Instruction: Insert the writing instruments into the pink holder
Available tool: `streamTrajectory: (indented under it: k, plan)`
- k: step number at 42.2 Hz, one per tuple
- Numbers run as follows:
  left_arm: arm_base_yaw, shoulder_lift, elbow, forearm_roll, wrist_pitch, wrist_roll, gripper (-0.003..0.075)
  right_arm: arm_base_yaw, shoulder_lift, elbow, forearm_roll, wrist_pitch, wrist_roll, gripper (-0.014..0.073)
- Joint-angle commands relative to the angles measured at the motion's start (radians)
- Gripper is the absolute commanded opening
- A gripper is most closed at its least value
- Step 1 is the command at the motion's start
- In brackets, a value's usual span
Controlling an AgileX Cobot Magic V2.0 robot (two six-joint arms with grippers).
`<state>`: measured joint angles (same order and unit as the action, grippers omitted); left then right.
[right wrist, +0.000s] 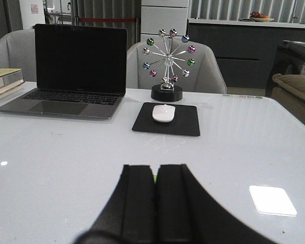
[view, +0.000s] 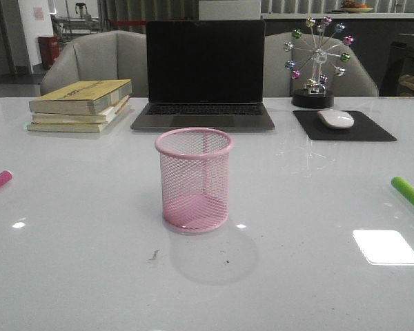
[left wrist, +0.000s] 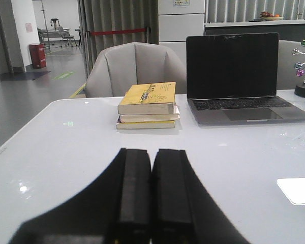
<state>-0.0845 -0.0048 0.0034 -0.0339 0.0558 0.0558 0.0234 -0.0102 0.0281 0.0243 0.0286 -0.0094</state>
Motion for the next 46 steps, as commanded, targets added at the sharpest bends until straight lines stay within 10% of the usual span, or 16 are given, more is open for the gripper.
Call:
streamTrajectory:
  k: [1, 30, 46]
  plan:
    - [-0.007, -0.018, 0.006, 0.000, -0.085, -0.008, 0.0091, -0.007, -0.020, -0.005, 0.002, -0.096, -0.009, 0.0057]
    - [-0.007, -0.018, -0.009, -0.008, -0.149, -0.008, 0.0091, -0.007, -0.020, -0.010, 0.002, -0.128, -0.009, 0.0057]
    - [-0.007, 0.070, -0.488, -0.023, 0.052, -0.008, 0.0091, -0.004, 0.062, -0.430, 0.003, 0.103, -0.009, 0.0057]
